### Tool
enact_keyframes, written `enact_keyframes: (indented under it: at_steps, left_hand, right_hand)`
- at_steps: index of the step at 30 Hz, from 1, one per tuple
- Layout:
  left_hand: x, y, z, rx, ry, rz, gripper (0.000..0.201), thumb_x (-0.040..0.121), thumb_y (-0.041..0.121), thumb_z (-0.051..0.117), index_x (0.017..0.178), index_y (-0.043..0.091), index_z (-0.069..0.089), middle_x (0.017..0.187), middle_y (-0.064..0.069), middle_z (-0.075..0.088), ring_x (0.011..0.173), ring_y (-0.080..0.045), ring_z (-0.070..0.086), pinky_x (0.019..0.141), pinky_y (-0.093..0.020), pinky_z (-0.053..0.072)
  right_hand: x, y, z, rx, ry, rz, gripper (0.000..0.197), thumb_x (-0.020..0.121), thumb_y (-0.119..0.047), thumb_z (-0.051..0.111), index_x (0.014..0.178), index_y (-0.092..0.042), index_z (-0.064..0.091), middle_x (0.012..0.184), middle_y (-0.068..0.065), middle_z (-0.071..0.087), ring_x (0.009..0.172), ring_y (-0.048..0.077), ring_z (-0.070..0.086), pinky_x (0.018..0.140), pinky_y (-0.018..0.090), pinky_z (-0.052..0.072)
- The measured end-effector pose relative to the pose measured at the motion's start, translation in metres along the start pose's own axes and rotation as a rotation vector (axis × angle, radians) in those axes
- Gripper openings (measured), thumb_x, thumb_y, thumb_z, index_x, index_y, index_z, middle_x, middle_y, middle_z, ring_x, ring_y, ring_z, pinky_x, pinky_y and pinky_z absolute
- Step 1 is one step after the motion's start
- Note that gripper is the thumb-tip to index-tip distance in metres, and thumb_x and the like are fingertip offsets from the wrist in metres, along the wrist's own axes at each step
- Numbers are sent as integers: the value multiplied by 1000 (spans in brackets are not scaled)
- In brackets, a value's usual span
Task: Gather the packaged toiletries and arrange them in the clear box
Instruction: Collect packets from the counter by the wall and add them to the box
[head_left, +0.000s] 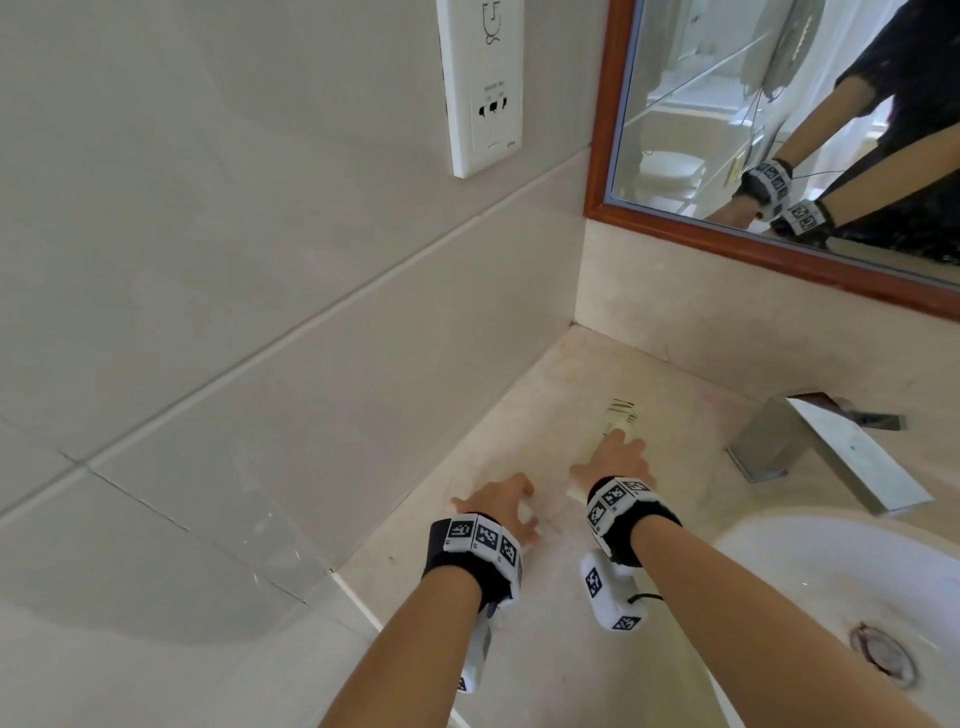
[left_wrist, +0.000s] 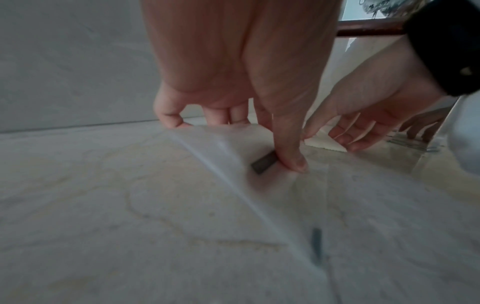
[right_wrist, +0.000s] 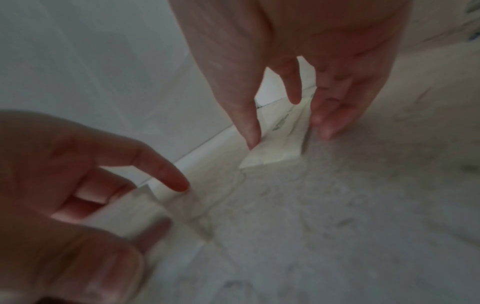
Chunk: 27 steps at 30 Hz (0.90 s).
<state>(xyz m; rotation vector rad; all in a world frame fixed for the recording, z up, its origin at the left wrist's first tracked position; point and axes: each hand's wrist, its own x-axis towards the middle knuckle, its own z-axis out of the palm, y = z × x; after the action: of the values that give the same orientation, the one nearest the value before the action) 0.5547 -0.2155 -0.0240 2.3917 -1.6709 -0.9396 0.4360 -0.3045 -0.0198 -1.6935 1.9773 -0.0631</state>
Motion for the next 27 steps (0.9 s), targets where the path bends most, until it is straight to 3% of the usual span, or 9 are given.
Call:
enact_keyframes:
  at_steps: [6,9,13,15,17,20,23,27]
  left_hand:
    - [3,-2,0,-35,6,-13,39,82,29,67,115,22,49,112,-4,66,104,-29,61,106,-52,28]
    - [4,-1,1,-37,15,-21,35,80,30,68,110,21,52,112,-4,65,103,-28,62,99,-44,36]
    - [2,2,6,-20,37,-66,34,80,35,68,104,15,55,110,-5,63,106,-30,59,102,-45,36]
    - [1,2,9,-42,64,-108,31,77,37,71,90,14,54,99,-7,60,100,-30,61,93,-40,42]
    - [0,3,11,-90,88,-131,35,74,37,73,72,17,45,82,-3,54,85,-27,61,82,-35,48]
    - [-3,14,15,-180,153,-95,47,71,38,75,58,18,35,64,2,42,63,-19,44,60,-26,37]
    - [-10,42,20,-283,240,11,52,68,36,79,56,16,32,59,-1,36,56,-17,32,53,-26,24]
    - [-31,101,19,-398,287,79,56,74,27,77,49,15,29,48,3,32,44,-11,29,43,-23,20]
  right_hand:
    - [4,-2,2,27,-20,-38,47,83,-21,65,120,-7,40,119,16,53,109,34,55,87,40,49]
    - [6,7,-3,140,-67,-24,39,78,-21,68,109,-7,50,108,13,62,96,33,63,83,39,56]
    - [-2,17,-8,130,-95,-68,24,82,-25,66,99,-7,62,92,10,68,84,30,69,75,34,58]
    - [-7,26,-11,146,-113,-83,20,83,-24,64,95,-8,66,83,8,65,78,28,68,72,32,58]
    - [-13,38,-15,190,-121,-91,18,84,-24,63,91,-7,67,78,7,63,71,26,64,63,28,55]
    - [-22,63,-28,243,-90,-131,15,85,-24,62,79,-10,61,68,3,57,67,23,57,51,21,41]
    - [-32,99,-46,288,-54,-160,34,86,-25,63,57,-17,47,56,-2,46,58,18,50,45,19,31]
    - [-49,156,-84,340,19,-134,40,85,-29,64,52,-24,42,54,-6,43,51,9,43,44,19,28]
